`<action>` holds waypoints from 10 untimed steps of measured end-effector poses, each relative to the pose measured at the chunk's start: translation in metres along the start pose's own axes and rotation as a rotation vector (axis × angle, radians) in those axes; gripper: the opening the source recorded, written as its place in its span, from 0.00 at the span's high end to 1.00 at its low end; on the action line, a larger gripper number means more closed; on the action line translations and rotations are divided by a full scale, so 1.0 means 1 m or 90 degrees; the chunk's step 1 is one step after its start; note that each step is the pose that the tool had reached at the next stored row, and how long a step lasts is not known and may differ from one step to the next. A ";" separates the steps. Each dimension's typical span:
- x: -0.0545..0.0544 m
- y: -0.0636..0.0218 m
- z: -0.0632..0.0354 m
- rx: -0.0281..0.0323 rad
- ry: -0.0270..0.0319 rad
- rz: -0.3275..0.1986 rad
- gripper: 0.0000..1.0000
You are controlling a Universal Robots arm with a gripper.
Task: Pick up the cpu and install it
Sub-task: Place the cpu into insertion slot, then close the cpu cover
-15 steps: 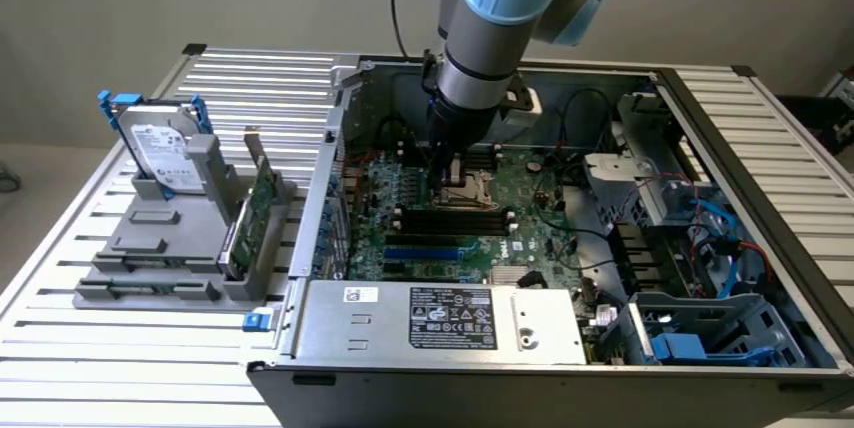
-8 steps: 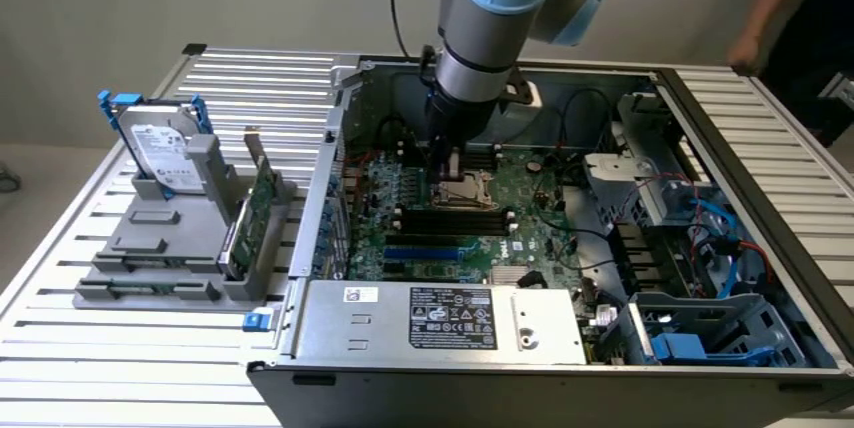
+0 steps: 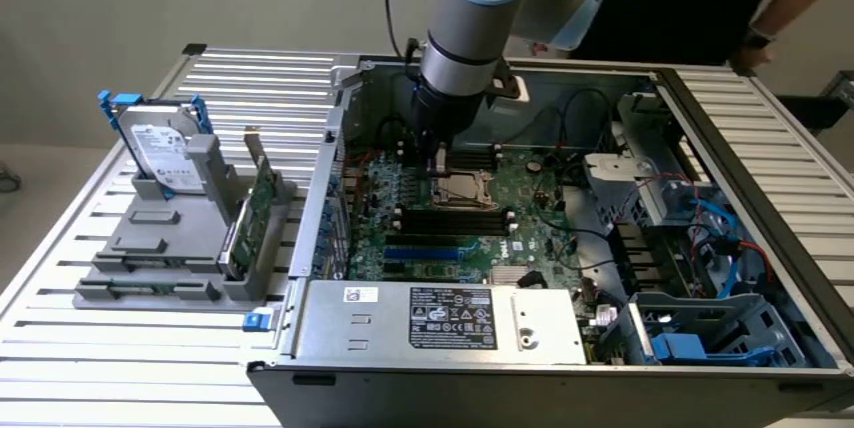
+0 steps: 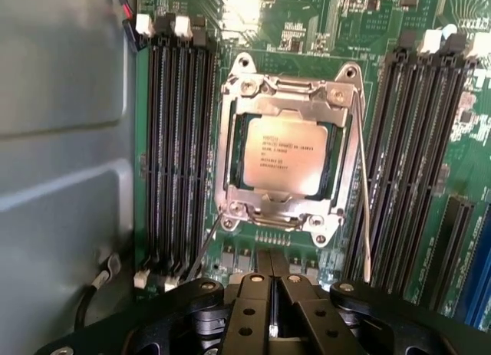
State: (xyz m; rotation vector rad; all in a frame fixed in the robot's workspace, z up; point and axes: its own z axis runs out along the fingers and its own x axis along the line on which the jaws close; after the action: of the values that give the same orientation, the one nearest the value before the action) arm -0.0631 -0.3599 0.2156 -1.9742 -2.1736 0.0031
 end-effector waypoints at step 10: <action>0.001 -0.0104 -0.0030 -0.0002 0.0007 0.001 0.89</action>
State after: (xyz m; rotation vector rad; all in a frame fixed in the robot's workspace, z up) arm -0.0729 -0.3607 0.2201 -1.9760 -2.1712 0.0020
